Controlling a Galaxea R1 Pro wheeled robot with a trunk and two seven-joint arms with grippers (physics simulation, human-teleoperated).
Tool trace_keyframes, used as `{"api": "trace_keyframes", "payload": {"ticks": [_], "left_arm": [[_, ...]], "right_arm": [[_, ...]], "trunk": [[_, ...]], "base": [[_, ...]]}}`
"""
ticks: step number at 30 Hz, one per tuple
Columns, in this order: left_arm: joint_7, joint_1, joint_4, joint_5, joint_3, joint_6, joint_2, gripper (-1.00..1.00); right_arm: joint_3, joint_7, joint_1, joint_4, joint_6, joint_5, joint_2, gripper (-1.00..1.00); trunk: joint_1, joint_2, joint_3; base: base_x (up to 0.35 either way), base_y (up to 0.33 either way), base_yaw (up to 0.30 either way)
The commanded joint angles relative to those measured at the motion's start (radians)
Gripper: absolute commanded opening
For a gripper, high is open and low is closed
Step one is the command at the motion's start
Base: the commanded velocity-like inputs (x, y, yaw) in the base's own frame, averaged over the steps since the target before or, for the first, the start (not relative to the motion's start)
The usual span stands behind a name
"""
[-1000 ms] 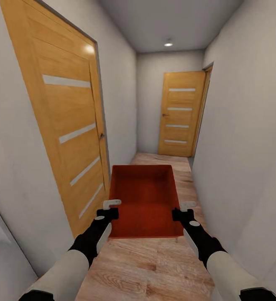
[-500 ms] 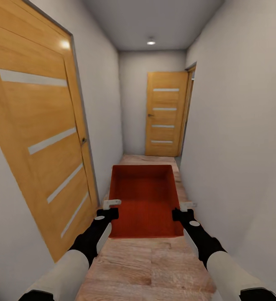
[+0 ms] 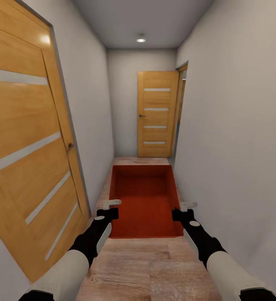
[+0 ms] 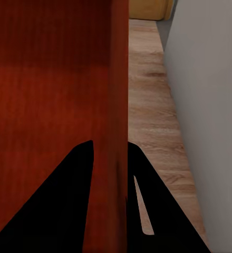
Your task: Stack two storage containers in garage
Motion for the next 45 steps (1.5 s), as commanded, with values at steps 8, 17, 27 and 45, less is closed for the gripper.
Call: {"api": "trace_keyframes", "payload": {"ticks": [8,17,27,45], "left_arm": [[0.011,0.000,0.002,0.017,-0.004,0.006,0.000,-1.00],[0.011,0.000,0.004,0.016,-0.004,0.009,0.000,-1.00],[0.011,0.000,0.004,0.016,-0.004,0.009,0.000,-1.00],[0.011,0.000,0.005,0.016,-0.005,0.009,0.000,-1.00]], "right_arm": [[-0.003,-0.003,-0.001,-0.013,0.002,0.005,0.000,-1.00],[-0.003,-0.003,-0.001,-0.013,0.002,0.005,0.001,-1.00],[-0.003,-0.003,-0.001,-0.013,0.001,0.005,0.001,-1.00],[-0.003,-0.003,-0.001,-0.013,0.002,0.005,0.001,-1.00]], "trunk": [[0.001,-0.002,-0.002],[0.001,-0.002,-0.002],[0.001,-0.002,-0.002],[0.001,-0.002,-0.002]], "base": [[0.323,0.102,-0.002],[0.323,0.036,0.000],[0.323,0.000,0.000],[0.323,0.000,0.000]]}}
